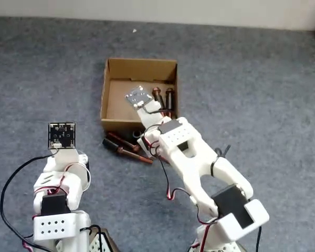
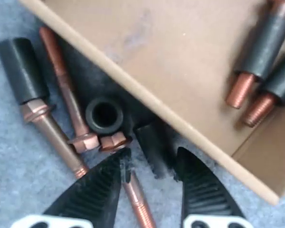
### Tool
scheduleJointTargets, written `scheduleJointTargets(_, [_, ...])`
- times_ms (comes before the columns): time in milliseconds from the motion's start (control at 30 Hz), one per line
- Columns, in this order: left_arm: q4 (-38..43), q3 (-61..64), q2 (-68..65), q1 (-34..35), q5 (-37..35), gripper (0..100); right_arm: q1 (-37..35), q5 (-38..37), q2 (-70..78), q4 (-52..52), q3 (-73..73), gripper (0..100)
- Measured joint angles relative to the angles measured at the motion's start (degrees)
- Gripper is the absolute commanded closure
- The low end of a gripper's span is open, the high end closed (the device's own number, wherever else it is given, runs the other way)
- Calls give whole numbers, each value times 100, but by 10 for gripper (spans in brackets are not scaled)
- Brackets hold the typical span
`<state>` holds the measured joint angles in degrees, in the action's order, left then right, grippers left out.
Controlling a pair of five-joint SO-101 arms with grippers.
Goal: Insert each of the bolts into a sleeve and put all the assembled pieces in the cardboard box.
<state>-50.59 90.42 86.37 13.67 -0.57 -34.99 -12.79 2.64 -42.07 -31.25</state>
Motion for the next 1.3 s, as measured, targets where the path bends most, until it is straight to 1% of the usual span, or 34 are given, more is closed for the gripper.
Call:
scheduleJointTargets(167, [0, 0, 0, 0, 0, 938, 132, 0, 527, -18, 352, 863])
scheduleJointTargets(233, [0, 0, 0, 0, 0, 938, 167, 0, 686, -26, 501, 900])
scheduleJointTargets(333, [0, 0, 0, 0, 0, 938, 185, -9, 791, -26, 589, 987])
scheduleJointTargets(367, [0, 0, 0, 0, 0, 938, 185, -9, 800, -26, 607, 997])
scheduleJointTargets(500, [0, 0, 0, 0, 0, 938, 220, -360, 818, -18, 615, 993])
scheduleJointTargets(567, [0, 0, 0, 0, 0, 938, 229, -413, 818, -53, 642, 993])
scheduleJointTargets(667, [0, 0, 0, 0, 0, 938, 229, -431, 818, -615, 765, 993])
scheduleJointTargets(800, [0, 0, 0, 0, 0, 938, 220, -440, 422, -1371, 782, 993])
scheduleJointTargets(1033, [0, 0, 0, 0, 0, 938, 176, -440, -1055, -2338, 589, 993])
scheduleJointTargets(1133, [0, 0, 0, 0, 0, 938, -70, -440, -1345, -2523, 141, 993])
scheduleJointTargets(1300, [0, 0, 0, 0, 0, 938, -281, -440, -1459, -2523, -668, 993])
